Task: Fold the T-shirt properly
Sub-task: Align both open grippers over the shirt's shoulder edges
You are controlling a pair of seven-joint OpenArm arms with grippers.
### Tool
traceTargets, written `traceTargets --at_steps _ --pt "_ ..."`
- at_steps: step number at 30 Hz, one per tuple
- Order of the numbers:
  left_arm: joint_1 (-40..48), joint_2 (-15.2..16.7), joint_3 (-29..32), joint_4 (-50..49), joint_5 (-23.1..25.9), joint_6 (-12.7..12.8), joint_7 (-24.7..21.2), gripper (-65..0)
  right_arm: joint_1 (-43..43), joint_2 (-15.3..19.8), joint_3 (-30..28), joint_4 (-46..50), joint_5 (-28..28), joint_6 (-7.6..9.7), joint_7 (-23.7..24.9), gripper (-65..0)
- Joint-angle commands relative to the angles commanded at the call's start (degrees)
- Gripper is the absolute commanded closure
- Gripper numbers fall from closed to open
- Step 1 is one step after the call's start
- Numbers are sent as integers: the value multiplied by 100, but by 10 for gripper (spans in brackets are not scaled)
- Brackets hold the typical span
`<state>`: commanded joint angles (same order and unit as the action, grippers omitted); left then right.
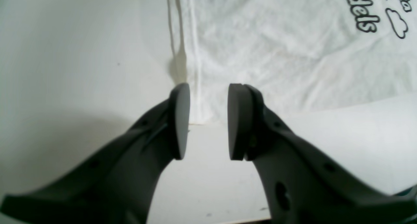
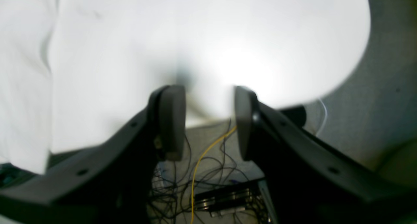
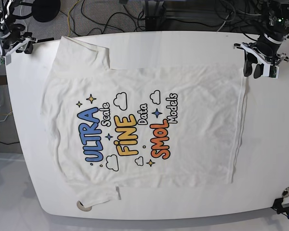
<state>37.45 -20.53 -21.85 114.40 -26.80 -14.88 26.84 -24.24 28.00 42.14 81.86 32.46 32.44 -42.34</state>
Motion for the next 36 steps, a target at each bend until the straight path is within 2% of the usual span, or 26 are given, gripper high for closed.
traceTargets --at_steps 5,6,8,9,16,30,31,36 --pt "-41 1 33 -35 -3 -7 -22 -189 332 26 -228 -173 -9 -23 7 -257" --pt "-59 7 -7 -29 -15 -14 -16 -185 157 1 -58 -32 -35 221 -73 -253" --pt "-65 3 -29 -62 -11 -24 19 -185 59 -39 -75 118 2 672 -336 -254" --pt "-79 3 -19 -73 -14 -31 22 -186 20 -61 -81 188 6 756 -435 -255" --pt "-75 3 -30 -115 -10 -38 -29 -188 -315 -150 -76 407 25 756 -750 -256" --pt "-84 -9 -20 -174 -26 -15 25 -193 -419 -139 -4 230 194 756 -687 -242" --pt "4 123 27 -377 64 16 160 -179 -209 -246 -78 328 161 752 -614 -246" --pt "48 132 27 -403 64 16 318 -179 -174 -246 -69 328 134 752 -623 -246"
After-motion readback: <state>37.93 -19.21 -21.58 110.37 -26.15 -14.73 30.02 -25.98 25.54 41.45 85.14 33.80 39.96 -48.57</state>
